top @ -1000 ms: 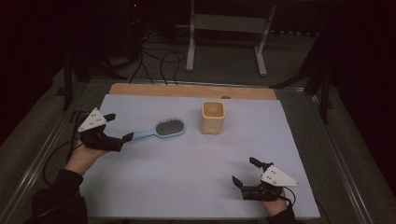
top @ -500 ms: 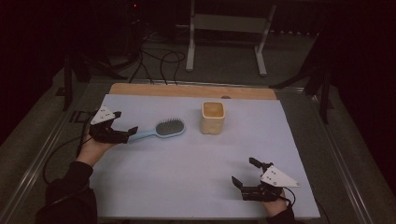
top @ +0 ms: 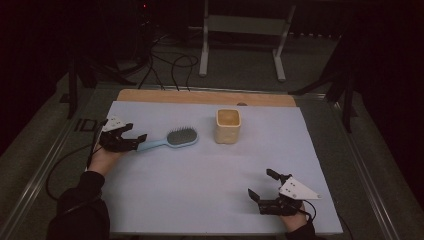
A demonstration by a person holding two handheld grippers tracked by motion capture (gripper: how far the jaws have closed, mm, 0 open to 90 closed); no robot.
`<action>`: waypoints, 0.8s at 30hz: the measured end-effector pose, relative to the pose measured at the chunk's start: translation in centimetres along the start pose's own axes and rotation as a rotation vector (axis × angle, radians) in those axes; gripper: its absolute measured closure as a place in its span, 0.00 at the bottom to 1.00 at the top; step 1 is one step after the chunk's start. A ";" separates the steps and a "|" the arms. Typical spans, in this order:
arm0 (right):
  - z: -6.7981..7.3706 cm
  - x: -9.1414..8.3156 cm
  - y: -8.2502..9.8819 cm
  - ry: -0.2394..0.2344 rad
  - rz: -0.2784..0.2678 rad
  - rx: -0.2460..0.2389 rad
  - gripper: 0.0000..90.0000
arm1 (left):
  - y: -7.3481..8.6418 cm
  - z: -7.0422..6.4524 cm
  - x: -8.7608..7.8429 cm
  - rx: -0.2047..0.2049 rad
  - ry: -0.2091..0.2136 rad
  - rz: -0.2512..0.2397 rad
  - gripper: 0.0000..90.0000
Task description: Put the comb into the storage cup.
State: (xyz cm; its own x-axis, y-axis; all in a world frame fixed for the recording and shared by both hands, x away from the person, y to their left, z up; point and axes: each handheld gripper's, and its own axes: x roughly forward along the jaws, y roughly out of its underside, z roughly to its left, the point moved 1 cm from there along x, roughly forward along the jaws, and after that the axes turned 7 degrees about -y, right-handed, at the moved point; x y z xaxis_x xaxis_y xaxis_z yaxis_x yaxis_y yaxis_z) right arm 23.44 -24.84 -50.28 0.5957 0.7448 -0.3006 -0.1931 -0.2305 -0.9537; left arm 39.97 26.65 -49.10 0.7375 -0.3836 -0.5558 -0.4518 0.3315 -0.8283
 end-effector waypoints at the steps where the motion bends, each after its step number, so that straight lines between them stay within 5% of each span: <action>1: 0.0 0.0 0.0 0.000 0.000 0.000 0.09 | 0.1 0.1 0.2 -0.004 -0.004 0.009 0.37; 13: 0.1 0.1 0.0 -0.008 -0.003 0.000 0.09 | 0.8 0.5 1.7 -0.001 -0.041 0.086 0.70; 19: 0.1 0.1 0.0 -0.011 -0.003 -0.002 0.09 | 0.9 0.6 2.2 0.012 -0.055 0.106 0.99; 24: 0.1 0.1 0.0 -0.013 -0.002 -0.001 0.09 | 0.7 0.4 2.6 0.040 -0.069 0.147 1.00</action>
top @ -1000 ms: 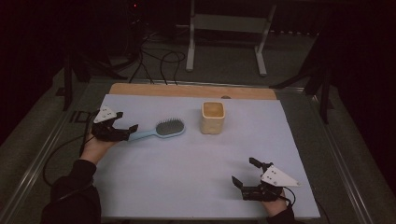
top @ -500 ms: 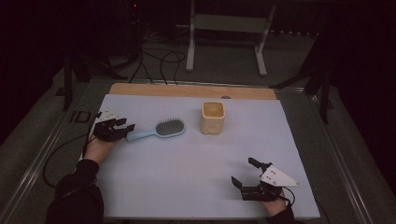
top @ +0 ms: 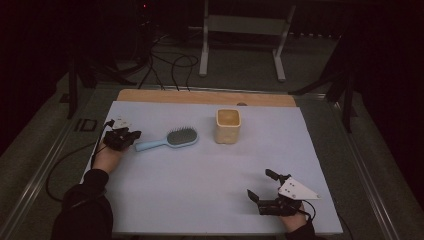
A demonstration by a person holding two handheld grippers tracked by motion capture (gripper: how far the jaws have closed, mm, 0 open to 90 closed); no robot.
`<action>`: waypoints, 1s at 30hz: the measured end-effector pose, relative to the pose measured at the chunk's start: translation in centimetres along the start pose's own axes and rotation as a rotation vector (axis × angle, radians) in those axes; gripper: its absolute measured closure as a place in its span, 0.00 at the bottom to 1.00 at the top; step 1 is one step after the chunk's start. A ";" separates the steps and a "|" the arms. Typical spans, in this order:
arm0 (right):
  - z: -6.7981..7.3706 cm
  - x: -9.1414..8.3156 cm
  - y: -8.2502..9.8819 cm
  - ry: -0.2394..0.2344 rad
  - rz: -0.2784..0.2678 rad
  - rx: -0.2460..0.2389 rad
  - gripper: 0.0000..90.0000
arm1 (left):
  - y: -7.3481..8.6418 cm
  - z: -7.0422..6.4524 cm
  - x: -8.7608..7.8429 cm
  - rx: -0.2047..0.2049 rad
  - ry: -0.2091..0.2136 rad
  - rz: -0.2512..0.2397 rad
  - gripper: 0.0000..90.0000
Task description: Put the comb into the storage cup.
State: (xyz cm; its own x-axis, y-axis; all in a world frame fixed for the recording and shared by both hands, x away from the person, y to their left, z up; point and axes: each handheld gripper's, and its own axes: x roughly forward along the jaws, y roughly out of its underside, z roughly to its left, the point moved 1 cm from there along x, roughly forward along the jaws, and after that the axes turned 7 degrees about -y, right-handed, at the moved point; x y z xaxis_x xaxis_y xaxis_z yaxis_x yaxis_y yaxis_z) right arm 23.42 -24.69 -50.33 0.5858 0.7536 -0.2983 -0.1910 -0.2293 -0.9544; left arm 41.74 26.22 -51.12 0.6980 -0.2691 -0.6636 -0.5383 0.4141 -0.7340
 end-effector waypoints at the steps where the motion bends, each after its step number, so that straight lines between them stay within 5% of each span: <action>1: 0.0 0.0 0.0 -0.001 0.000 0.000 0.09 | 0.0 -0.1 0.1 0.007 0.000 0.009 1.00; 2: 0.0 0.0 0.0 -0.001 0.000 -0.001 0.09 | -0.1 -0.1 0.2 0.029 -0.009 0.042 1.00; 15: -0.1 -0.1 0.0 0.003 0.001 0.002 0.09 | 0.3 -0.4 0.0 0.066 0.033 0.101 1.00; 30: -0.1 -0.1 -0.1 0.007 0.003 0.006 0.09 | 0.7 -2.3 -1.4 0.113 0.074 0.170 1.00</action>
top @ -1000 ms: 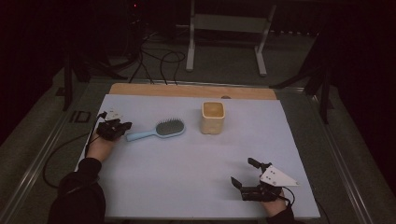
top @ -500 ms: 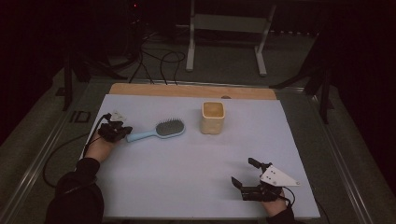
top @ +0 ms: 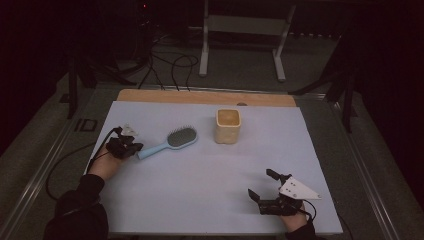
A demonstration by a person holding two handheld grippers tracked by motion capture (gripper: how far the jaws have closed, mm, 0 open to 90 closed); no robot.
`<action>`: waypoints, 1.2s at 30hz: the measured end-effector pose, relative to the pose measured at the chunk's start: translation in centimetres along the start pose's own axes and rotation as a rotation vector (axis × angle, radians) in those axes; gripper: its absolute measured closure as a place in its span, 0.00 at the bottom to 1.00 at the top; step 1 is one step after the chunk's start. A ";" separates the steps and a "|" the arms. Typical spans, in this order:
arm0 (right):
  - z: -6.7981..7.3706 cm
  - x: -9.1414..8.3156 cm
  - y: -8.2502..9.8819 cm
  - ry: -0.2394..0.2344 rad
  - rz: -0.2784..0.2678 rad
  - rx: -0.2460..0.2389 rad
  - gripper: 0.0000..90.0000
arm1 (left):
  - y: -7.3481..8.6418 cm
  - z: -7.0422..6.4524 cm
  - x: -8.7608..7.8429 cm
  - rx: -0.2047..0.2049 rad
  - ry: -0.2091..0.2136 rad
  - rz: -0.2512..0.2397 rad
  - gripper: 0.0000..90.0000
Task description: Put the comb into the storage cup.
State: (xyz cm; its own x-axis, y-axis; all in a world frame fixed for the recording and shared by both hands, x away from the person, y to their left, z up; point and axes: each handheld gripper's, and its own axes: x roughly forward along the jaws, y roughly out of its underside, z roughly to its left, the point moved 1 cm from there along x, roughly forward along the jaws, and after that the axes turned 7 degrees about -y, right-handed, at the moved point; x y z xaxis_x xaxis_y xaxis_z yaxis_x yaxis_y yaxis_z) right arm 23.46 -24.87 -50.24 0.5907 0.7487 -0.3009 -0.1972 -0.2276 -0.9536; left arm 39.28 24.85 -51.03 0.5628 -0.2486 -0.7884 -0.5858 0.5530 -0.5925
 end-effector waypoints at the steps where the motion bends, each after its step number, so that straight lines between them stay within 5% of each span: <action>1: 0.0 0.0 0.0 0.000 0.000 0.000 0.09 | 0.0 -0.2 0.0 0.004 0.003 0.002 1.00; 19: 0.0 0.0 -0.1 0.002 -0.005 0.004 0.09 | 0.2 -3.0 -1.0 0.041 0.100 0.037 1.00; 36: 0.0 0.1 0.0 0.001 -0.003 0.007 0.09 | 0.4 -4.7 -1.8 0.075 0.138 0.067 1.00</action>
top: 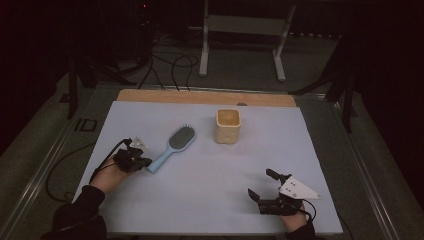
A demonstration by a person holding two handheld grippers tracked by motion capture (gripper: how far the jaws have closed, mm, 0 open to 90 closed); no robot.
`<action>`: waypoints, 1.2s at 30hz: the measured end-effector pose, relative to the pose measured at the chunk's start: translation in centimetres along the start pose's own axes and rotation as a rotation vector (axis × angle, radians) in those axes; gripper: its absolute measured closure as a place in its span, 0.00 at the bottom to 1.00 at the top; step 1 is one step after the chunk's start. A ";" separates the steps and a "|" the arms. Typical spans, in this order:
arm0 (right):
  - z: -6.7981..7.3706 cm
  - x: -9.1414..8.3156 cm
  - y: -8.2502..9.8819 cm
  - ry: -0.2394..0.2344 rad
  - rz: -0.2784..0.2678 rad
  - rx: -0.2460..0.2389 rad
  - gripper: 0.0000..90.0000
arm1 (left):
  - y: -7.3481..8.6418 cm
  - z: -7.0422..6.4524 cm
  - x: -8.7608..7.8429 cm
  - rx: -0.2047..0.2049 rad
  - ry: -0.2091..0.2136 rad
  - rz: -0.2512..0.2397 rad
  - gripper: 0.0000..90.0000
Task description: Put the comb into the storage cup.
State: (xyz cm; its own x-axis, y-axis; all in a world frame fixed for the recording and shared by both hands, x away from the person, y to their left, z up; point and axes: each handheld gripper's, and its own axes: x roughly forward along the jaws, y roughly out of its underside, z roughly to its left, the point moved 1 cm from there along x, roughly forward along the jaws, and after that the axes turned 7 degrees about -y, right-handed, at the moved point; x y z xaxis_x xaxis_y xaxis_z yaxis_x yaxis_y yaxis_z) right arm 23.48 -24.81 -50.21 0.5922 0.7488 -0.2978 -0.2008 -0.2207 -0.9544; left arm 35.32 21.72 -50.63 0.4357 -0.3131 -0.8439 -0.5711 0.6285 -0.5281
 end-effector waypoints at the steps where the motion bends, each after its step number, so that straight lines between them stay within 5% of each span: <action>1: 0.0 0.0 0.0 -0.001 0.001 0.003 0.09 | 0.0 -0.1 0.0 0.006 0.003 0.000 1.00; 10: 0.0 0.0 0.0 0.000 0.004 0.000 0.09 | 0.0 0.3 -0.3 -0.005 -0.021 0.015 1.00; 24: 0.0 0.0 0.0 0.002 0.002 -0.002 0.09 | -1.2 1.0 -2.8 -0.104 -0.066 0.000 0.99; 36: 0.0 0.0 0.0 0.002 0.001 -0.003 0.09 | -3.2 0.0 -3.7 -0.115 -0.067 0.023 0.64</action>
State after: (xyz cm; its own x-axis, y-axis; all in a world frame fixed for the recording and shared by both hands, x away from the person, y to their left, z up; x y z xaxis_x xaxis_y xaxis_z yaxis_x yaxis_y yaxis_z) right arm 23.48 -24.83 -50.18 0.5934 0.7473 -0.2989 -0.1994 -0.2232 -0.9542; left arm 35.53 20.92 -45.83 0.4645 -0.2488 -0.8499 -0.6562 0.5478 -0.5190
